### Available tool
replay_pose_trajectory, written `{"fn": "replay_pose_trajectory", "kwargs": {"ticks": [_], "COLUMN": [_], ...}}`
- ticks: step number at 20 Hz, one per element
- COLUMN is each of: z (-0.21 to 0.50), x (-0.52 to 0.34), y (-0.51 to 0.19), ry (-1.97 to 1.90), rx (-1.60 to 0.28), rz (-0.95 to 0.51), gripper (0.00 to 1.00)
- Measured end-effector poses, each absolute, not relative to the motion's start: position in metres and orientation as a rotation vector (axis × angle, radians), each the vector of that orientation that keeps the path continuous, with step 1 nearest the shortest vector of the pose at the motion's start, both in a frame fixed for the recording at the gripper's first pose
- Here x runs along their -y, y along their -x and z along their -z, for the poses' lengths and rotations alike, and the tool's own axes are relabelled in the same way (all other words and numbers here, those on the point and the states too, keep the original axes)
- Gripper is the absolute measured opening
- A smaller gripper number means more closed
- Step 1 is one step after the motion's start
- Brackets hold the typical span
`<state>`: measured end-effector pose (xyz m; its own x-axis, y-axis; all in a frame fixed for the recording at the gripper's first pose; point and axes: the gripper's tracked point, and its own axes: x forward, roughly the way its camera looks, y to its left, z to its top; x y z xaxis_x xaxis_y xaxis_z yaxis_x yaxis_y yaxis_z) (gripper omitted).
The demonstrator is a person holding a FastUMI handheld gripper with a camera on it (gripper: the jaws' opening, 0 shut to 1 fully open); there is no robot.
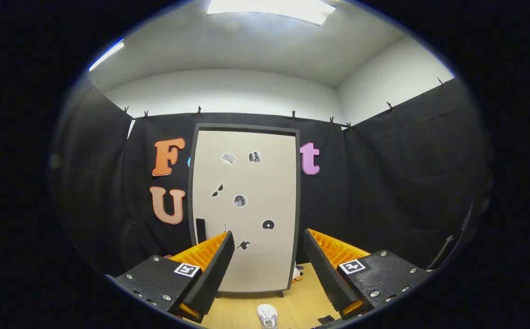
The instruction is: Open the shoe cabinet door, grab the shoes and put them into the shoe cabinet, then close the shoe cabinet door.
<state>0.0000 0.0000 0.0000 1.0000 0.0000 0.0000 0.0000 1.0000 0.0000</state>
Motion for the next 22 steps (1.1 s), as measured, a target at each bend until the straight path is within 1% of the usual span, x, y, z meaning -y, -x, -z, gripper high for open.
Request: {"fn": "replay_pose_trajectory", "kwargs": {"ticks": [14,22], "z": [0.013,0.045], "x": [-0.039,-0.09], "y": [-0.027,-0.072], "ry": [-0.022,-0.015], "rx": [-0.025,-0.087], "rz": [-0.064,-0.119], "gripper": [0.95,0.95]}}
